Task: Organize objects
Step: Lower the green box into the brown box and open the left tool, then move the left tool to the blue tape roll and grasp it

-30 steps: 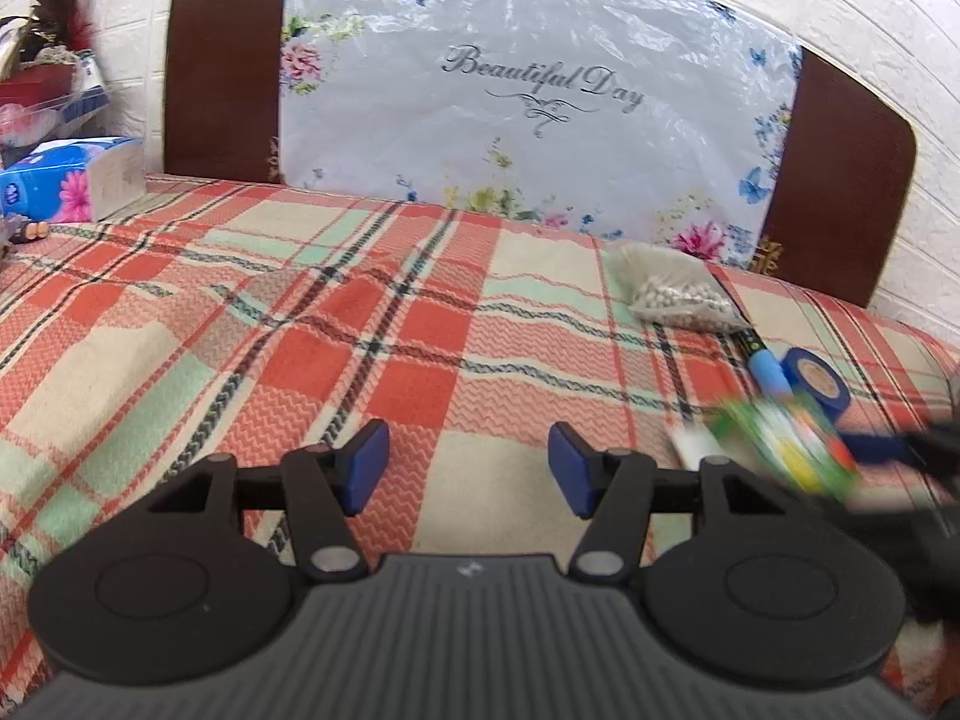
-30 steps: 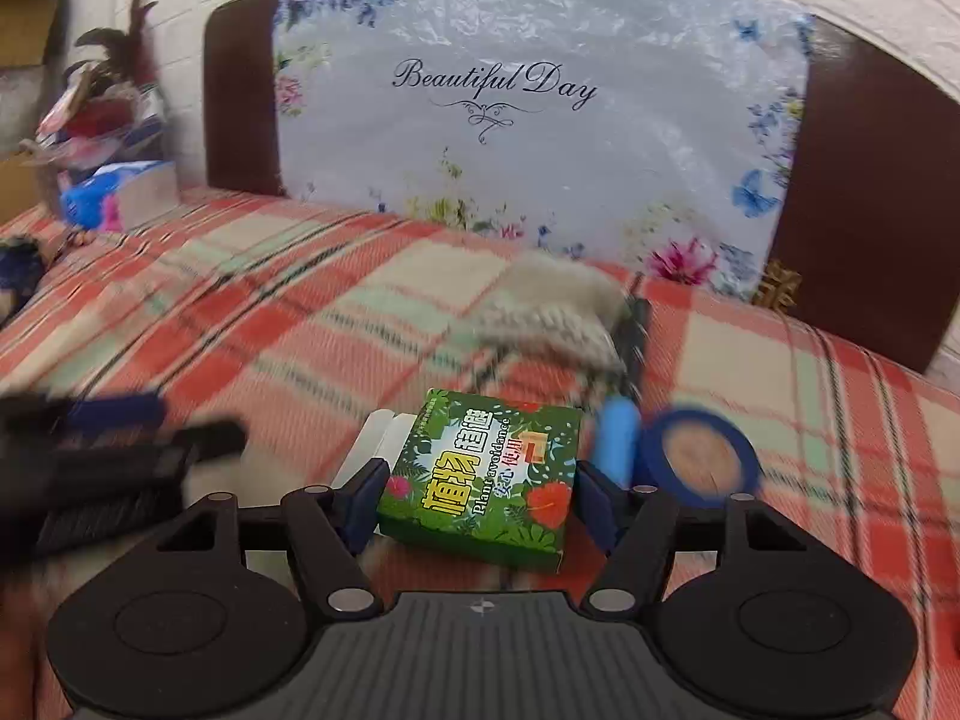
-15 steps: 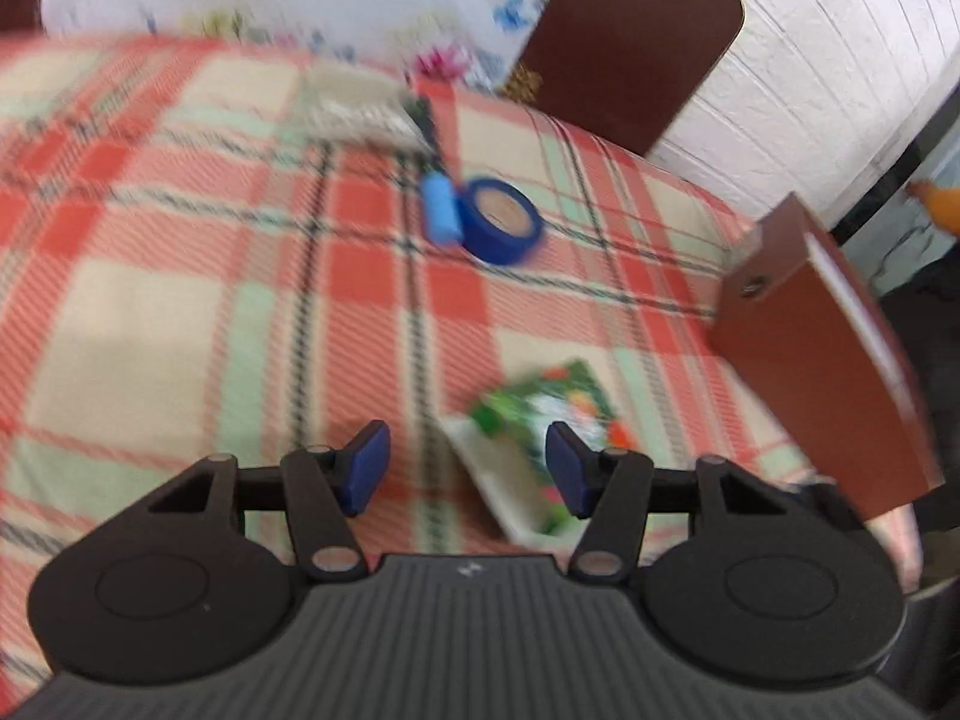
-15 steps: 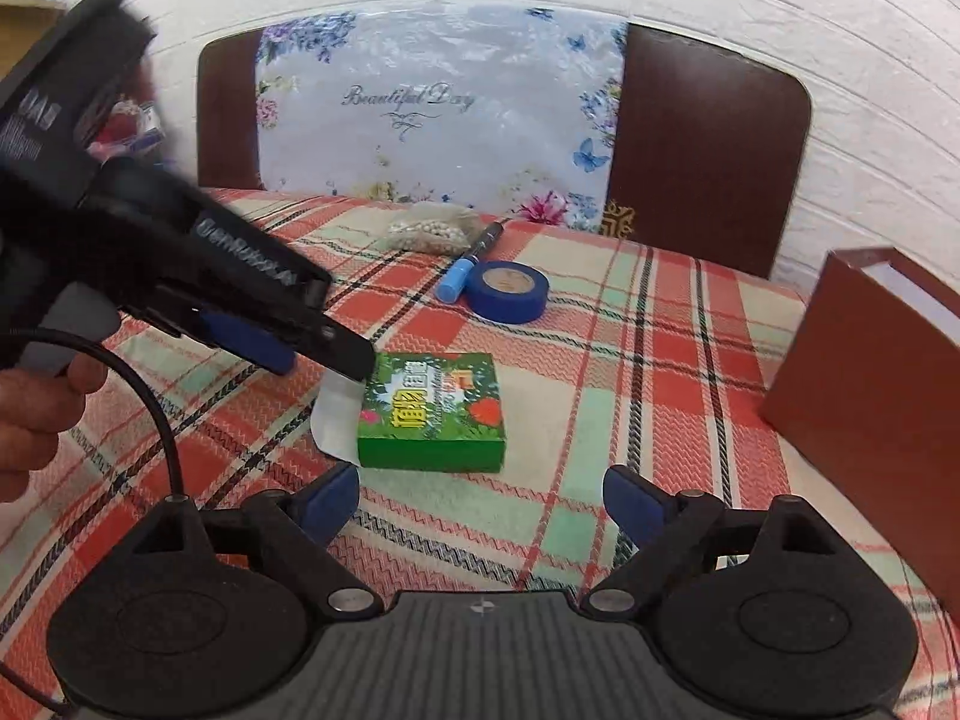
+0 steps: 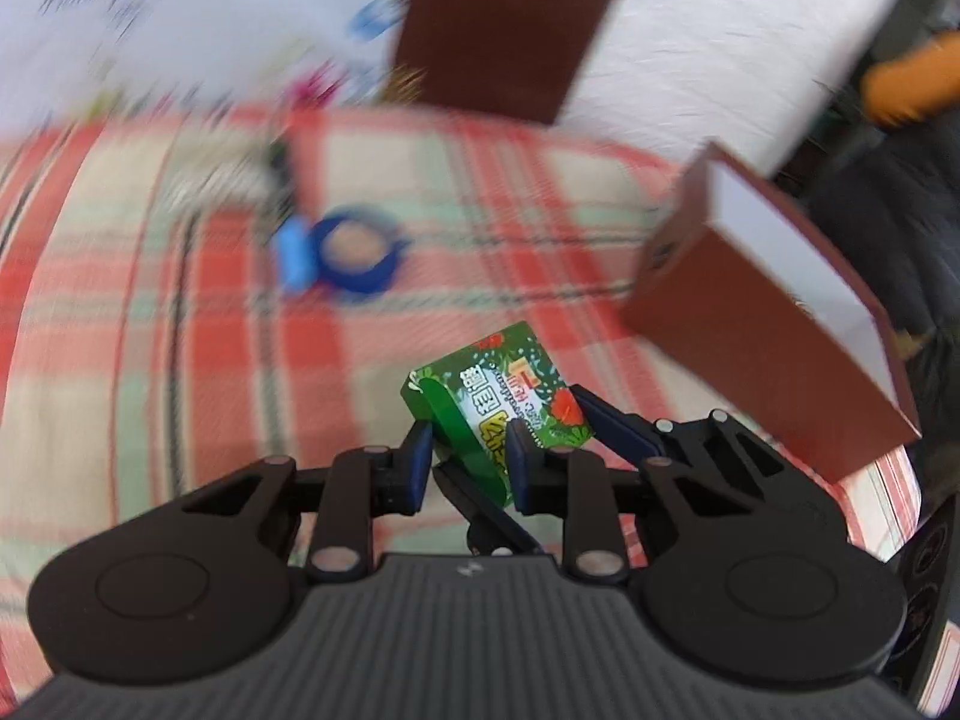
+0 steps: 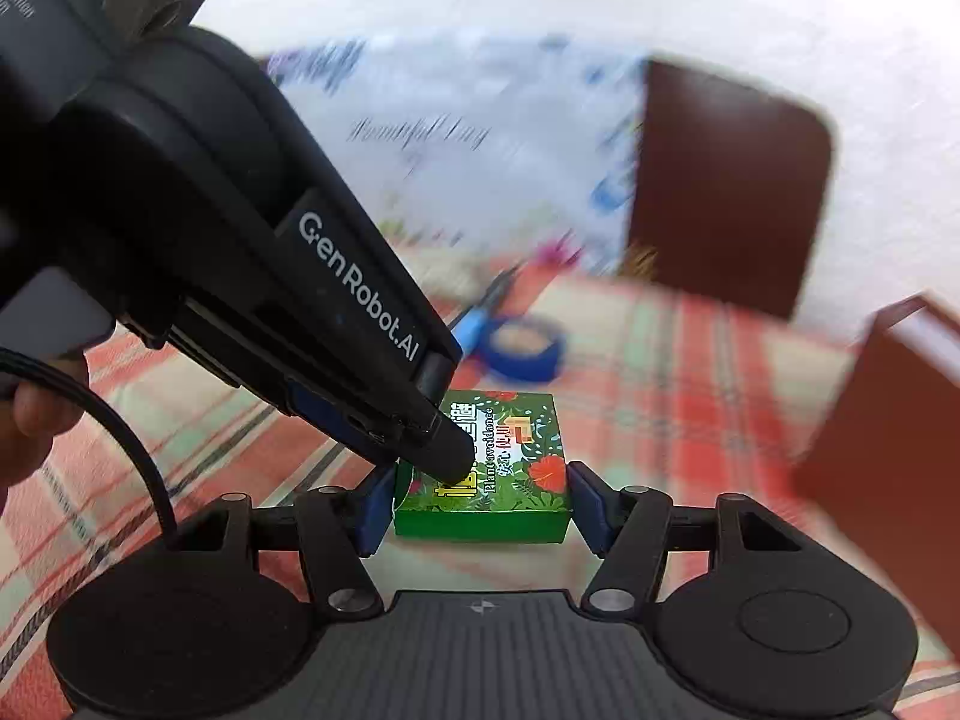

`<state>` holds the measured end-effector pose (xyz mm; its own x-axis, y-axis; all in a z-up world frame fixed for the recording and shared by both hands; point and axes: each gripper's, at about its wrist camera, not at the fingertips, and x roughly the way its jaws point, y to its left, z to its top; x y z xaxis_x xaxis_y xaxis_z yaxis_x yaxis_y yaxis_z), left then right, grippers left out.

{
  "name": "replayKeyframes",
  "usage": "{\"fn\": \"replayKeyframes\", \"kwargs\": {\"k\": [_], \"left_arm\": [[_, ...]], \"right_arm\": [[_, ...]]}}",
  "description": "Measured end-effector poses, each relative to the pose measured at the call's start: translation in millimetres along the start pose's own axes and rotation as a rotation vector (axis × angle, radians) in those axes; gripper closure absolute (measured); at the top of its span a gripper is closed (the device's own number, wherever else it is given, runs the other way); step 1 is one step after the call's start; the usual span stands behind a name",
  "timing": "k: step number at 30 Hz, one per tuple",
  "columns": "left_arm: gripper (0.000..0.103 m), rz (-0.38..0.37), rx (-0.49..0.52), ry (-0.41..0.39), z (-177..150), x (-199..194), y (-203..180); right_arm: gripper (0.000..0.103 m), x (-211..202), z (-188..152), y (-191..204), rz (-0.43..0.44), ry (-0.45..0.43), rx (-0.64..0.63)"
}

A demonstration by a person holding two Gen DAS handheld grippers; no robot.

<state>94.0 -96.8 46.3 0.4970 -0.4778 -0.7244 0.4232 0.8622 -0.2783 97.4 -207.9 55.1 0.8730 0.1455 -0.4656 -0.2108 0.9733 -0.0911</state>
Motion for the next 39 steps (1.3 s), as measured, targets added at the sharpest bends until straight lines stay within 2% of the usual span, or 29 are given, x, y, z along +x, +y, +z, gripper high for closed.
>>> {"fn": "replayKeyframes", "kwargs": {"k": [4, 7, 11, 14, 16, 18, 20, 21, 24, 27, 30, 33, 35, 39], "left_arm": [[0.075, -0.006, 0.172, -0.056, 24.6, -5.3, -48.9], [0.075, -0.028, 0.261, -0.087, 40.0, -1.1, -85.2], [0.075, -0.087, 0.321, -0.118, 54.5, 17.0, -125.6], [0.072, -0.114, 0.319, -0.137, 65.6, 37.0, -150.2], [0.056, -0.073, 0.332, -0.143, 69.6, 52.4, -162.1], [0.053, 0.011, 0.334, -0.147, 68.9, 64.0, -164.2], [0.052, -0.015, 0.303, -0.138, 66.1, 63.1, -152.1], [0.05, -0.04, 0.286, -0.145, 64.5, 57.2, -145.4], [0.049, -0.062, 0.248, -0.19, 55.6, 35.6, -127.3], [0.05, -0.042, 0.174, -0.253, 45.9, 10.0, -97.3], [0.05, 0.021, 0.063, -0.274, 32.5, -7.7, -49.2], [0.05, 0.141, -0.052, -0.233, 16.6, -10.0, 7.6], [0.052, 0.206, -0.144, -0.182, 5.1, -8.4, 44.8], [0.052, 0.25, -0.269, -0.136, -18.8, -10.7, 98.4]], "right_arm": [[0.044, -21.5, 9.5, -22.7, -0.112, -0.11, 0.006], [0.044, -35.4, 14.9, -46.7, -0.202, -0.174, 0.022], [0.044, -49.8, 15.9, -86.9, -0.307, -0.213, 0.073], [0.044, -53.8, 15.7, -118.6, -0.376, -0.219, 0.114], [0.043, -50.6, 16.9, -139.6, -0.414, -0.219, 0.146], [0.035, -36.6, 18.0, -162.0, -0.445, -0.201, 0.176], [0.026, -20.2, 15.1, -179.6, -0.462, -0.161, 0.188], [0.025, -16.9, 13.4, -183.8, -0.443, -0.146, 0.194], [0.025, -25.4, 7.5, -169.9, -0.422, -0.206, 0.177], [0.026, -36.2, 4.4, -141.8, -0.428, -0.275, 0.117], [0.026, -49.0, 2.2, -117.7, -0.348, -0.324, 0.098], [0.025, -43.8, 1.4, -93.3, -0.227, -0.286, 0.054], [0.025, -25.0, 5.1, -76.7, -0.143, -0.229, 0.032], [0.025, 25.5, 13.3, -43.0, -0.014, -0.096, 0.023]]}}
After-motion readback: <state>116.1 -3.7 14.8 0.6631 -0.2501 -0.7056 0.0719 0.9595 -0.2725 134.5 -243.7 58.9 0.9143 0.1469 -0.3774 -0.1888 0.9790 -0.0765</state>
